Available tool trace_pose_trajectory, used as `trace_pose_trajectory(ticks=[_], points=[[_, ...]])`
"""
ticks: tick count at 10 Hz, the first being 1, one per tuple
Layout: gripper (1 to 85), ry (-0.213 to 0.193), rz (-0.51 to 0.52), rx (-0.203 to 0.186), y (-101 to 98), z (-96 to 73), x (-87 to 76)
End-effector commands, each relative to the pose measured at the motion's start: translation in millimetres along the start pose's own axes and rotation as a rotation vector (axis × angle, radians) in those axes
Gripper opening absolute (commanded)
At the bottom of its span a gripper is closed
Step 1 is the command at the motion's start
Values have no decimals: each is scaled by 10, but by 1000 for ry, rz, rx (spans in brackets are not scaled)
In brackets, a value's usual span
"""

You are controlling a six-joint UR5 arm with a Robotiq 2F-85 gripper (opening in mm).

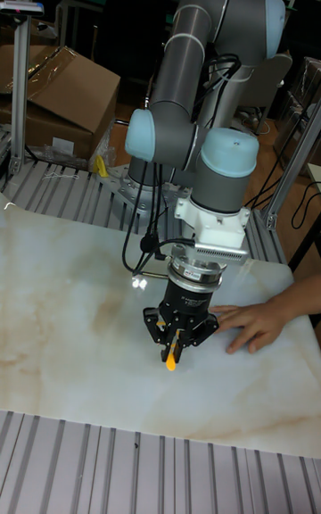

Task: Attach the bubble ring to the ball

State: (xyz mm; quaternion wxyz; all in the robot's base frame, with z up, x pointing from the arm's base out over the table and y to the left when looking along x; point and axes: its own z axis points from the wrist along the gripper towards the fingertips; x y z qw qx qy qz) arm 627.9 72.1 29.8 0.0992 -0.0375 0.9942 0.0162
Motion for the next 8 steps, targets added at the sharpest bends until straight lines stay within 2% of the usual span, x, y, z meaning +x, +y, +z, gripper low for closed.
trace_pose_trajectory(ticks=[1,2,3,4,5,6,8], points=[[13,-21,7,-21,-13,115,10],[13,-34,-5,-23,-25,168,0],[13,-28,-9,-25,-23,206,25],[107,-19,-32,-42,21,209,49],[187,8,-62,-44,20,208,122],[260,8,-70,-50,36,209,121],[333,9,-82,-59,59,207,127]])
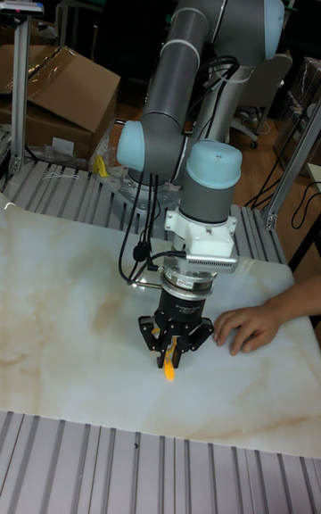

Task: Attach the bubble ring to the ball

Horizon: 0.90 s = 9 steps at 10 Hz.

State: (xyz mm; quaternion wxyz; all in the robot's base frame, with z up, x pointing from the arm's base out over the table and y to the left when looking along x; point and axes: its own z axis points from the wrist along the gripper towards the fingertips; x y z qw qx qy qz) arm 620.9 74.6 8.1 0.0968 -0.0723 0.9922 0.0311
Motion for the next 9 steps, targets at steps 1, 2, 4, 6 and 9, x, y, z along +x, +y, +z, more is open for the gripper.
trace_pose_trajectory(ticks=[1,2,4,6,9], points=[[370,16,-25,-25,37,4,47],[377,22,-27,-13,3,-25,60],[300,62,20,24,-108,-226,168],[173,86,85,62,-198,-450,267],[120,86,107,89,-229,-785,325]])
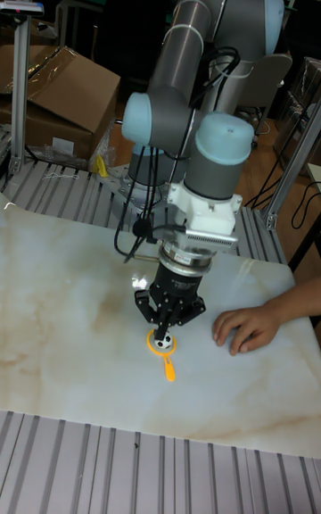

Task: Attach the bubble ring to the ball

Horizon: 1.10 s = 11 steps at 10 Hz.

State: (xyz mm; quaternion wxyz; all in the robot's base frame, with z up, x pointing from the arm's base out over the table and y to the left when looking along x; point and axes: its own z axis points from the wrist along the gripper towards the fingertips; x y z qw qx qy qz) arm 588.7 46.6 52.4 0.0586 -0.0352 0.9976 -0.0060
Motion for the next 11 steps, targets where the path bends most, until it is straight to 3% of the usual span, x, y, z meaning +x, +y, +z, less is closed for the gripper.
trace_pose_trajectory(ticks=[1,3,5,11], points=[[107,10,53,18,-60,-367,135],[70,11,72,53,-198,-493,247],[67,2,84,46,-268,-517,369],[40,3,67,50,-315,-431,377]])
